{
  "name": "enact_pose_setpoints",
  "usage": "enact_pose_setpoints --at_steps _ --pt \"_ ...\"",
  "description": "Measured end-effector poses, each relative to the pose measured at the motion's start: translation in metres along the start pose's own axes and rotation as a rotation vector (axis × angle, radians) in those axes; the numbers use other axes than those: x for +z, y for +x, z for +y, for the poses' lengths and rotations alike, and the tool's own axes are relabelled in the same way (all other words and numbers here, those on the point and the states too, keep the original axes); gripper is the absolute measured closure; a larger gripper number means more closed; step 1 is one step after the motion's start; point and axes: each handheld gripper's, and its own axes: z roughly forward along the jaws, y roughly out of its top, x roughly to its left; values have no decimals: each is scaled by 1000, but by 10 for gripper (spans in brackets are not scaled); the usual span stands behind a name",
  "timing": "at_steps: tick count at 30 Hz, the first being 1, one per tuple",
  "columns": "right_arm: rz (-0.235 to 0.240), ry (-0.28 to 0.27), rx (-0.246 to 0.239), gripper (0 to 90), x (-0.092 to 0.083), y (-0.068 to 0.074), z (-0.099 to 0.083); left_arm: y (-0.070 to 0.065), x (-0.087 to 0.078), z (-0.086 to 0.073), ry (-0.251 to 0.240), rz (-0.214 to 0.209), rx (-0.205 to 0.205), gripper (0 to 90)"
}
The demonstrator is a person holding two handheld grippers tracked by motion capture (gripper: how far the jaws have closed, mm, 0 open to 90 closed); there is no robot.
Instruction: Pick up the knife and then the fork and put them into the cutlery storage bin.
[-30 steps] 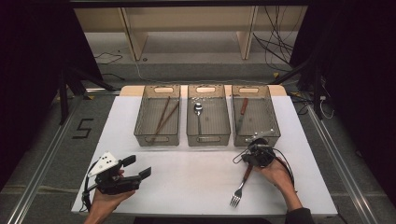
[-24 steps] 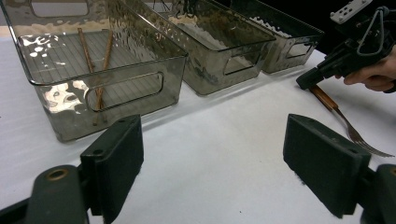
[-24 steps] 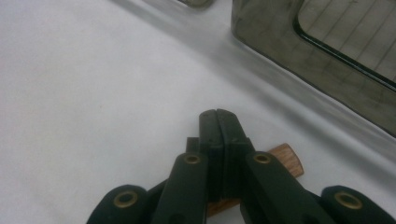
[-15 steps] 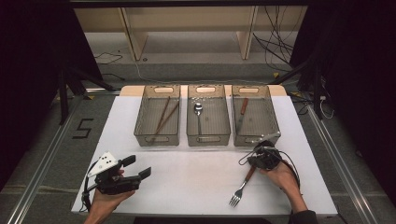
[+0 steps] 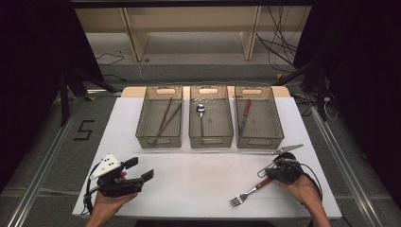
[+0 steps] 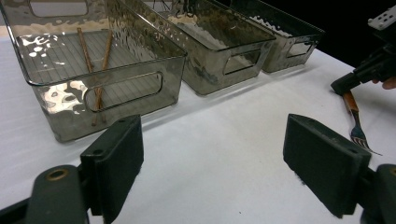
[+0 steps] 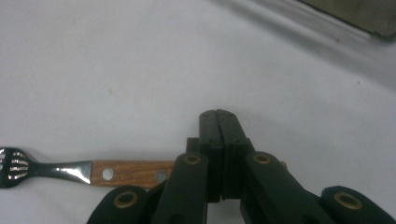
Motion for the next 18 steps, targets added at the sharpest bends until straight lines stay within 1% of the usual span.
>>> enact_pose_setpoints --at_steps 9,12,15,17,18 --pt "-4 27 7 900 -16 5 -25 0 -1 0 -1 2 0 199" --pt "-7 30 -3 900 -22 8 -36 0 0 0 -1 2 -1 199" --pt "-7 37 -7 899 -27 10 -41 0 0 0 4 1 5 199" --pt "-9 34 -17 869 -29 10 -41 -1 0 0 5 1 7 199" --pt "-11 23 -30 850 -30 11 -40 -1 0 0 5 1 7 199"
